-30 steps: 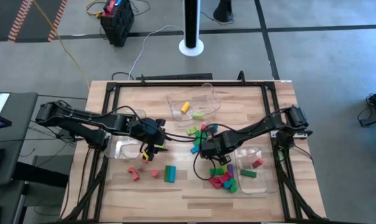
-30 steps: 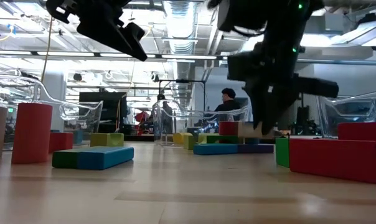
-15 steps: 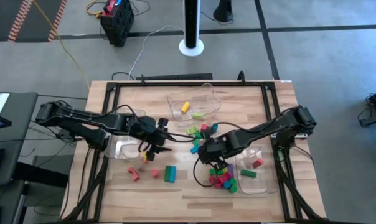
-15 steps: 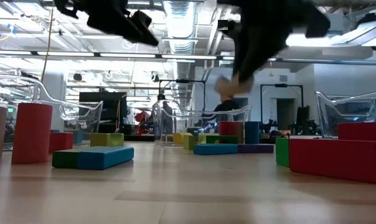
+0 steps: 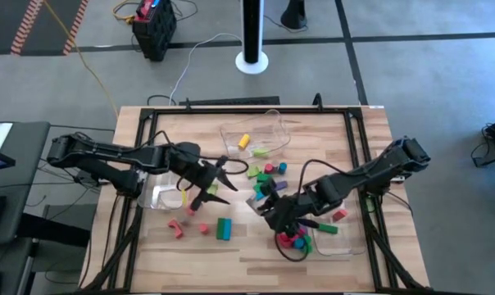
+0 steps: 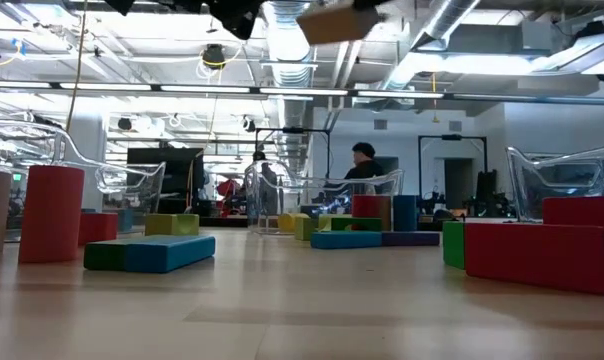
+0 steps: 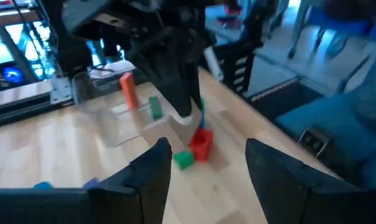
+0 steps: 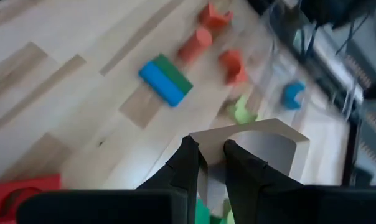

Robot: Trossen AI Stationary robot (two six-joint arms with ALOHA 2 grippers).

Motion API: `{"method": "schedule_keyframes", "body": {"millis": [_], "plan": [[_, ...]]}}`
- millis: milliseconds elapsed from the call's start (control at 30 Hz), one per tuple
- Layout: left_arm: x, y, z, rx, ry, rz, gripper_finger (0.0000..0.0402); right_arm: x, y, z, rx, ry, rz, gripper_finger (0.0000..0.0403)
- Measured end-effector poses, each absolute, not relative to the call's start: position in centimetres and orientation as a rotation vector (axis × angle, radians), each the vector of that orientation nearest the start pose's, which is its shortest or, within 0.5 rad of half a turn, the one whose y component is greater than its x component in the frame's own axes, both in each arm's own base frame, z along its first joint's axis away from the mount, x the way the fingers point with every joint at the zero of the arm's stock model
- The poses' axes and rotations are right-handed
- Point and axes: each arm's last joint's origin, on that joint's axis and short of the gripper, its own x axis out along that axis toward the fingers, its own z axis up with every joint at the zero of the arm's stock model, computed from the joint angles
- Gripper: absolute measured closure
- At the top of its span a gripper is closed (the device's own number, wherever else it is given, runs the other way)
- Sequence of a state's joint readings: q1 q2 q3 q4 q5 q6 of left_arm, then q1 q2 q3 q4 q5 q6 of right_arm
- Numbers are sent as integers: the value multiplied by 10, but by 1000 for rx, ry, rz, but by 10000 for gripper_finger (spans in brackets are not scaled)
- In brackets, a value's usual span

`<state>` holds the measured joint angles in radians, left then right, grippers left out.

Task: Sort blocks by size
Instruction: Put the brown arch block into the left transparent bin

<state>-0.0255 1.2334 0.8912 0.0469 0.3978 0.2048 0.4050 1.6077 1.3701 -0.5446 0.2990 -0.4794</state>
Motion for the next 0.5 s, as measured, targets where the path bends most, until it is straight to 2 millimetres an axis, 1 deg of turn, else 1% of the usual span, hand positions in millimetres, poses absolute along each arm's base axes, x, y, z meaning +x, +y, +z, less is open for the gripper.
{"method": "schedule_keyframes", "body": {"millis": [133, 267, 333, 400, 500], "plan": [[278, -14, 296, 50, 268, -465, 202, 326, 134, 303, -767, 663, 295, 315], [290, -12, 285, -49, 285, -514, 202, 328, 137, 306, -807, 612, 307, 315], [298, -11, 282, -92, 256, -542, 201, 328, 138, 307, -830, 597, 307, 315], [303, -9, 280, -140, 252, -571, 194, 328, 138, 307, -846, 597, 301, 315], [308, -3, 276, -184, 250, -591, 174, 327, 140, 307, -849, 595, 306, 315]]}}
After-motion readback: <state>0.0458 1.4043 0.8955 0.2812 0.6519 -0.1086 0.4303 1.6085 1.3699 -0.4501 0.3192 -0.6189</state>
